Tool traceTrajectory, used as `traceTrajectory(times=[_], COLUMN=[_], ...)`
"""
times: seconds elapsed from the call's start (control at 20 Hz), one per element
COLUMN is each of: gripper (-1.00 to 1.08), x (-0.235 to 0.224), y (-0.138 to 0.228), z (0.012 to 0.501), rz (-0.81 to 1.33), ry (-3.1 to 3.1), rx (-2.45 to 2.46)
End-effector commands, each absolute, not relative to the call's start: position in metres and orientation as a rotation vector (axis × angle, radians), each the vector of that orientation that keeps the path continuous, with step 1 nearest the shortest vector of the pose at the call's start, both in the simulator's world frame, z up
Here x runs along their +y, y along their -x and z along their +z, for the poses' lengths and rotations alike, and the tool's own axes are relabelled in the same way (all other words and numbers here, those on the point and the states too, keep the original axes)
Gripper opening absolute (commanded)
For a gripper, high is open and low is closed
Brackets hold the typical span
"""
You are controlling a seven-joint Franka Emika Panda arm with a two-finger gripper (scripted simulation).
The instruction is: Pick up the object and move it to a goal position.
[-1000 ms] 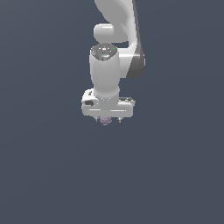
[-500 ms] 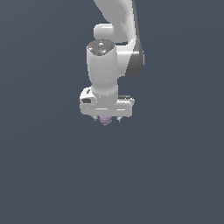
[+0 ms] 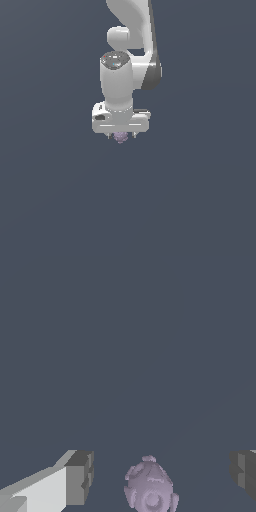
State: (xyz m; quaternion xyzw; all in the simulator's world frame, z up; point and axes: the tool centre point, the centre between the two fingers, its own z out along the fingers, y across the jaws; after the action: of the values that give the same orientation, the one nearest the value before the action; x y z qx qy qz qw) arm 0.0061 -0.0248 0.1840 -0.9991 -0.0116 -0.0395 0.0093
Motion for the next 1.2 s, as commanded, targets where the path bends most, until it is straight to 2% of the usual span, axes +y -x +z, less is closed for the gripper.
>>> traceTrajectory(times=[0.0, 1.15], gripper=[1.00, 1.00], x=[-0.027, -0.040], y=[0.001, 0.090], z=[0.176, 0.098], rz=[-0.115, -0.012], ry=[3.123, 2.996], rx=[-0.108, -0.952])
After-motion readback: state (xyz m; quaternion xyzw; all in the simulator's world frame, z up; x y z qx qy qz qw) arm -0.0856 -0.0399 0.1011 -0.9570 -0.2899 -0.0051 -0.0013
